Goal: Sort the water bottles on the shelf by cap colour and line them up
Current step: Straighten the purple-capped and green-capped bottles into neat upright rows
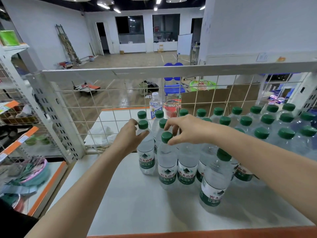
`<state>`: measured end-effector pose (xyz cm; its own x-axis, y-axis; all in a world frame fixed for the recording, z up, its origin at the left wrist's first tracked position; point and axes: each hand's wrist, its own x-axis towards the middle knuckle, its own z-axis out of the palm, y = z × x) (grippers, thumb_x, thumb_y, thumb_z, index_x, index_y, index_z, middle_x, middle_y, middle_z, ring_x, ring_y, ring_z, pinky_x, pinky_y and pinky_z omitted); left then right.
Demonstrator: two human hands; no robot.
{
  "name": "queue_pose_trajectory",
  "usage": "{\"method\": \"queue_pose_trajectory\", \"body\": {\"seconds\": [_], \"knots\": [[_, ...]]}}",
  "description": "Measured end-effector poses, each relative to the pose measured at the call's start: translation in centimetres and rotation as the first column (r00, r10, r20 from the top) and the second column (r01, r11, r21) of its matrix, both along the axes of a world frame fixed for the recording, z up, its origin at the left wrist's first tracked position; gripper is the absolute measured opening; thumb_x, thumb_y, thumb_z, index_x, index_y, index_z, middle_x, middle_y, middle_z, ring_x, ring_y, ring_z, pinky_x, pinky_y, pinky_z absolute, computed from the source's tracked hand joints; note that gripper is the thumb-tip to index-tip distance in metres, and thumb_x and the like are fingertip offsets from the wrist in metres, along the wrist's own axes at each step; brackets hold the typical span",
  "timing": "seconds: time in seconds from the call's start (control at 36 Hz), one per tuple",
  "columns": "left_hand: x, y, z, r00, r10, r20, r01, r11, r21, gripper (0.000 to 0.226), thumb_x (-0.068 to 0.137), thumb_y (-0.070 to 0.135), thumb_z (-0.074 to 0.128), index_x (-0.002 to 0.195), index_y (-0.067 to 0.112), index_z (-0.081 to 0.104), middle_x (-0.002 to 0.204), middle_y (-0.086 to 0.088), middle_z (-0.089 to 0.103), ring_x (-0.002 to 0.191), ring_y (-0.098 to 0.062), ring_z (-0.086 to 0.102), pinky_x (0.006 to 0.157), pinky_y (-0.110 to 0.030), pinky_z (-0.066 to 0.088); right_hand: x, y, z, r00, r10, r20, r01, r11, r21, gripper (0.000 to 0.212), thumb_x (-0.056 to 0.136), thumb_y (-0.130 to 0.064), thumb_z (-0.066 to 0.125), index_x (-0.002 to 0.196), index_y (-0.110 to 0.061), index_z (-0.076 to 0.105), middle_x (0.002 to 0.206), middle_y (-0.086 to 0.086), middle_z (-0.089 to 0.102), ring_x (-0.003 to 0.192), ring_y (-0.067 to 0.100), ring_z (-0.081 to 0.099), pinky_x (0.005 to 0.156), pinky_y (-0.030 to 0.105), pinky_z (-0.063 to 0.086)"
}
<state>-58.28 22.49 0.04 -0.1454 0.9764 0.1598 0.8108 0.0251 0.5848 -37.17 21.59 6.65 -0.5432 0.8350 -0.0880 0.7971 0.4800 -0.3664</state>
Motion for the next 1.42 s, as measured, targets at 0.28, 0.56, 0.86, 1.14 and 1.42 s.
{"method": "queue_pose_trajectory", "body": {"seconds": [0.28, 0.56, 0.86, 1.14, 1.42], "knots": [[5.5, -2.5, 3.4, 0.977, 0.036, -0.211, 0.064, 0.891, 0.449, 0.032, 0.091, 0.034, 0.056, 0.114, 0.012, 0.058, 0.113, -0.004, 0.058, 0.105, -0.024, 0.050, 0.086, -0.032, 0.039, 4.7, -1.5, 2.2, 0.999, -0.049, -0.002, 0.049, 0.991, 0.125, 0.021, 0.085, -0.037, 0.069, 0.101, -0.023, 0.065, 0.095, -0.009, 0.064, 0.087, 0.008, 0.059, 0.073, 0.025, 0.048], [13.9, -5.7, 3.0, 0.869, -0.450, -0.207, 0.474, 0.877, 0.081, 0.033, 0.087, 0.045, 0.061, 0.107, 0.018, 0.061, 0.094, 0.004, 0.058, 0.078, -0.012, 0.053, 0.066, -0.022, 0.043, 10.4, -2.6, 2.0, 0.991, -0.089, 0.096, 0.080, 0.992, 0.095, 0.008, 0.089, -0.025, 0.059, 0.083, -0.027, 0.063, 0.086, -0.007, 0.064, 0.081, 0.013, 0.061, 0.073, 0.031, 0.051], [18.7, -8.0, 0.8, 0.858, -0.447, -0.252, 0.472, 0.881, 0.045, 0.048, 0.084, 0.049, 0.064, 0.121, 0.022, 0.051, 0.106, 0.001, 0.059, 0.092, -0.020, 0.057, 0.075, -0.030, 0.047, 12.2, -0.7, 0.3, 0.988, -0.081, 0.131, 0.062, 0.988, 0.144, 0.049, 0.088, -0.049, 0.062, 0.128, -0.022, 0.055, 0.115, -0.002, 0.061, 0.098, 0.016, 0.056, 0.085, 0.034, 0.049], [15.4, -9.9, 1.6, 0.957, -0.270, -0.103, 0.278, 0.958, 0.072, 0.028, 0.087, 0.039, 0.064, 0.085, 0.016, 0.047, 0.066, 0.007, 0.045, 0.063, -0.018, 0.043, 0.056, -0.030, 0.035, 11.2, 0.0, -1.6, 0.978, -0.043, 0.204, -0.006, 0.972, 0.236, 0.036, 0.091, -0.055, 0.054, 0.113, -0.026, 0.052, 0.089, -0.011, 0.049, 0.086, 0.015, 0.047, 0.096, 0.040, 0.034], [6.8, -10.7, 4.2, 0.987, -0.159, -0.029, 0.159, 0.987, -0.008, 0.025, 0.082, 0.033, 0.069, 0.074, 0.022, 0.049, 0.065, 0.002, 0.049, 0.055, -0.014, 0.039, 0.051, -0.025, 0.031, 10.6, 0.1, -1.7, 0.980, -0.067, 0.187, 0.022, 0.972, 0.232, 0.044, 0.085, -0.056, 0.061, 0.104, -0.017, 0.058, 0.088, -0.002, 0.060, 0.081, 0.020, 0.055, 0.057, 0.024, 0.025]]}}
